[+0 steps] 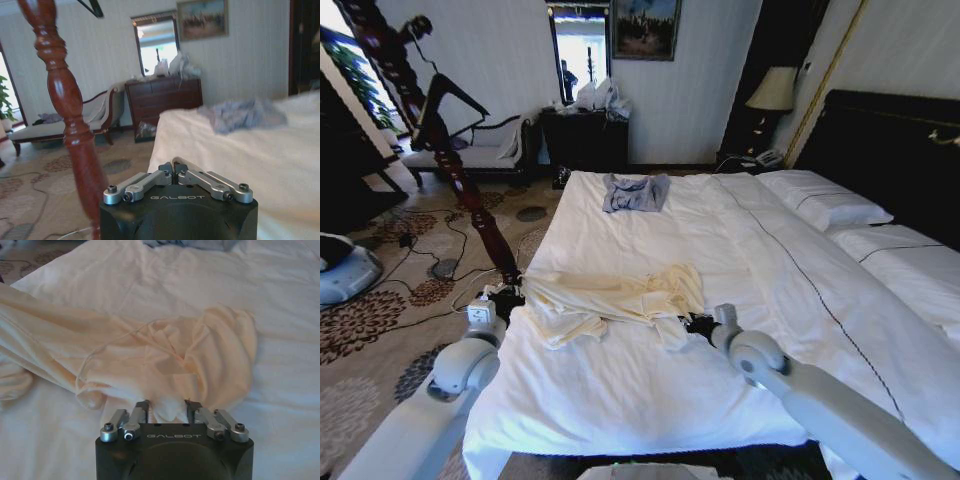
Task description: Pick up the clothes from the bed and hang them on the clothes hanger.
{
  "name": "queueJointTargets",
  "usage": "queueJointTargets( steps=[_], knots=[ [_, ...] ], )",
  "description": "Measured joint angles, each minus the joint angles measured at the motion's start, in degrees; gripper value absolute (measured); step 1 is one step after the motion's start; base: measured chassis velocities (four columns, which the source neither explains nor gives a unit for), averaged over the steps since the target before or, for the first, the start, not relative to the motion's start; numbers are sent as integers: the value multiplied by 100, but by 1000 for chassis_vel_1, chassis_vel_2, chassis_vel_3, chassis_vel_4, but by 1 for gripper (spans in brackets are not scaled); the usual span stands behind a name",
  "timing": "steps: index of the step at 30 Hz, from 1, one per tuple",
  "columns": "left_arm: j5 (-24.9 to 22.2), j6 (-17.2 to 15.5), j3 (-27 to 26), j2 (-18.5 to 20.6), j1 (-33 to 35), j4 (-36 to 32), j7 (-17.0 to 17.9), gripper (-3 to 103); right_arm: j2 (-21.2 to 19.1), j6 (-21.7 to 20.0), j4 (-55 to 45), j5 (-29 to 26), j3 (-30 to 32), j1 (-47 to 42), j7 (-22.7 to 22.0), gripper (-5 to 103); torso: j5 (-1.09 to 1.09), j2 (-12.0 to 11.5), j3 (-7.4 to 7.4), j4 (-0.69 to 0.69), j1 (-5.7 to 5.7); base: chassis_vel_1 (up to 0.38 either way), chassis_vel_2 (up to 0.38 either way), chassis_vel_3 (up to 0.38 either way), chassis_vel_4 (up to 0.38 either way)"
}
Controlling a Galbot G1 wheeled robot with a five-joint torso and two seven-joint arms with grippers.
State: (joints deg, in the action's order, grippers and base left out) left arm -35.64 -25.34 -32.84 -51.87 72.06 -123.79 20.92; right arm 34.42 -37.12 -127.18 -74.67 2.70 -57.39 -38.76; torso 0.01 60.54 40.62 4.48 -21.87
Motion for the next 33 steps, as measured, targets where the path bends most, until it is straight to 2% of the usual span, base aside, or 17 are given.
queueJointTargets(
  steps=[2, 3, 5, 6, 7, 8, 9, 10, 13, 14, 17, 18, 21, 22, 24, 26, 33],
  knots=[
    [-107, 6, -6, -22, -51, -17, 11, 0, -18, -36, -134, -203, 106, -4, -153, 43, 0, 0, 0, 0, 0, 0, 0, 0, 0],
    [-267, 11, -5, -64, -141, -36, 14, 0, -66, -62, -352, -494, 397, -5, -264, 49, -1, 1, 0, -2, 0, 0, 0, 0, 0],
    [-333, 9, 17, -101, -195, -40, 14, 0, -143, 2, -477, -567, 706, -13, -93, 54, 0, 0, 0, -3, -1, 0, 0, 0, 0],
    [-356, -4, 46, -131, -224, -40, 6, 0, -202, 78, -513, -516, 870, -18, 123, 60, -1, 0, 0, -3, 0, 0, 0, 0, 0],
    [-372, -62, 108, -189, -264, -40, -20, 0, -321, 286, -505, -256, 1048, -33, 589, 65, -2, 0, 0, -2, 0, 0, 0, 0, 0],
    [-370, -118, 149, -243, -287, -40, -35, 0, -389, 499, -445, 45, 1066, -50, 914, 65, -2, 0, 0, -2, 0, 0, 0, 0, 0],
    [-356, -167, 185, -293, -305, -40, -53, 0, -433, 657, -364, 342, 1021, -63, 1159, 71, -1, 0, 0, -2, 0, 0, 0, 0, 0],
    [-356, -167, 185, -293, -305, -40, -53, 0, -433, 657, -364, 342, 1021, -63, 1159, 71, -1, 0, 0, -2, 0, 0, 0, 0, 0],
    [-255, -213, 251, -424, -334, -41, -117, 0, -469, 927, -118, 1390, 514, -104, 1726, 87, 1, 0, 1, -3, -1, 0, 0, 0, 0],
    [-244, -218, 260, -454, -344, -46, -120, 0, -442, 942, -68, 1610, 275, -100, 1812, 87, 0, 0, 1, -3, -1, 0, 0, 0, 0],
    [-246, -225, 259, -477, -363, -68, -122, 0, -343, 906, 10, 1842, -158, -49, 1892, 97, 0, 0, 1, -2, -1, 0, 0, 0, 0],
    [-286, -233, 230, -482, -392, -107, -122, 0, -227, 851, 109, 2057, -567, 32, 1986, 99, -1, 0, 1, -3, 0, 0, 0, 0, 0],
    [-363, -246, 136, -475, -418, -185, -112, 0, -45, 857, 387, 2670, -1190, 189, 2221, 100, 0, 0, 1, -3, -1, 0, 0, 0, 0],
    [-363, -246, 136, -475, -418, -185, -112, 0, -45, 857, 387, 2670, -1190, 189, 2221, 100, 0, 0, 1, -3, -1, 0, 0, 0, 0],
    [-405, -317, 8, -455, -343, -357, -57, 0, 276, 935, 861, 3496, -1920, 363, 2289, 100, 0, -1, 1, -3, -1, 0, 0, 0, 0],
    [-406, -349, -27, -452, -301, -417, -31, 0, 458, 998, 1105, 3822, -2190, 437, 2220, 100, -2, 0, 1, -3, 0, 0, 0, 0, 0],
    [-398, -399, -40, -457, -261, -452, 25, 0, 767, 1112, 1557, 4279, -2544, 614, 2126, 103, -1, 0, 1, -3, -1, 0, 0, 0, 0]
  ],
)
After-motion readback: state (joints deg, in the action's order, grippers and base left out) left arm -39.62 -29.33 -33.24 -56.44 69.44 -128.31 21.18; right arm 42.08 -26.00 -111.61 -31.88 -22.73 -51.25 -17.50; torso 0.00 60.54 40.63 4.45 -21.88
